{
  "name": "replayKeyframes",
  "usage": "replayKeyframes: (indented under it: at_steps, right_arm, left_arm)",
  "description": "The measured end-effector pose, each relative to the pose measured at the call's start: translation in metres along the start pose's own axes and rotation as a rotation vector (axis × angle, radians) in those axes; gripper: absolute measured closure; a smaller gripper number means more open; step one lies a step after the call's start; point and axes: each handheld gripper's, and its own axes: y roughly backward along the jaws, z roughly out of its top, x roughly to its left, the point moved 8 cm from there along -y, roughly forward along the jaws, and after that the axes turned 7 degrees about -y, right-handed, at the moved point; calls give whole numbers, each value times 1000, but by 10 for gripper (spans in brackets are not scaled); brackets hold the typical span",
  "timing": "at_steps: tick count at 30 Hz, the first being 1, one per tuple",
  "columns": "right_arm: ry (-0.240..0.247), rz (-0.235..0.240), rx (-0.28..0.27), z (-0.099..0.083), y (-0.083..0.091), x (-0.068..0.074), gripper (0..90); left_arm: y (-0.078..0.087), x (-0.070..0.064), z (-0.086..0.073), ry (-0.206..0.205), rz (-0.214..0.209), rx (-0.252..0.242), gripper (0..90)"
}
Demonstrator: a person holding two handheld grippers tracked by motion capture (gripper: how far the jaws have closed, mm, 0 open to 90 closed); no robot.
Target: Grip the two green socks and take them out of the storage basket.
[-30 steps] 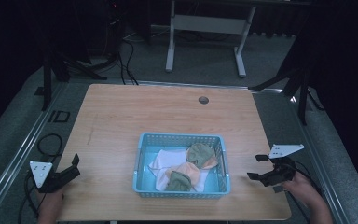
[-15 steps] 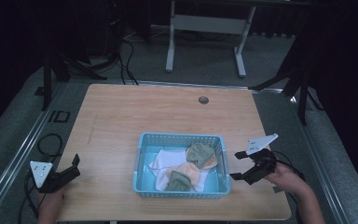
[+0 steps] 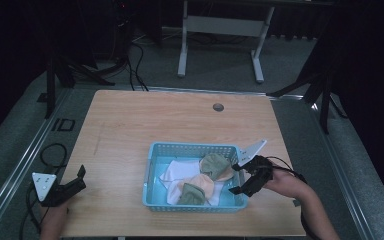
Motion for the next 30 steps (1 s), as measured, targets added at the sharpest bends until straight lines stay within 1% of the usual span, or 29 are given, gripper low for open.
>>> replayKeyframes:
  at_steps: [1,2,3,5,6,7,8,10,12,17,18,19,20,21,22,24,25,26,28,29,30]
  right_arm:
    - [16,6,17,4,-5,2,154]
    - [23,10,22,7,-8,3,154]
    - [23,10,22,7,-8,3,154]
    - [23,17,26,14,-16,5,141]
    - [23,17,26,14,-16,5,140]
    - [19,31,24,19,-20,7,138]
    - [19,31,24,19,-20,7,138]
    - [13,47,27,23,-24,8,138]
    - [30,45,43,28,-28,9,137]
    - [52,54,55,38,-35,13,137]
    - [55,50,61,40,-36,15,137]
    - [88,32,70,42,-40,18,135]
    - [90,43,77,43,-42,20,134]
    - [90,43,77,43,-42,20,134]
    - [77,61,87,45,-44,22,135]
    - [86,59,87,49,-48,25,136]
    - [90,72,92,50,-50,27,136]
    - [91,75,88,53,-52,29,138]
    - [113,80,105,56,-56,32,146]
    - [131,91,115,59,-60,36,184]
    - [131,91,115,59,-60,36,184]
  left_arm:
    - [0,0,0,0,0,-1,4]
    - [0,0,0,0,-1,0,4]
    - [0,0,0,1,-3,-1,4]
    - [0,0,0,1,-3,-1,4]
    - [0,0,0,1,-4,0,4]
    - [0,0,0,1,-4,0,4]
    - [0,0,0,1,-5,1,4]
    - [0,0,0,1,-5,0,4]
    - [0,0,0,3,-7,1,4]
    - [0,0,0,0,-7,4,4]
    - [0,0,0,0,-7,4,4]
    - [0,0,0,1,-8,5,4]
    - [0,0,0,2,-7,4,4]
    - [0,0,0,2,-8,3,4]
    - [0,0,0,3,-8,5,4]
    - [0,0,0,4,-9,5,4]
    - [0,0,0,5,-9,6,4]
    - [0,0,-1,5,-10,6,4]
    - [0,0,0,6,-11,6,4]
    - [0,0,-1,6,-11,6,4]
    - [0,0,-1,6,-11,6,4]
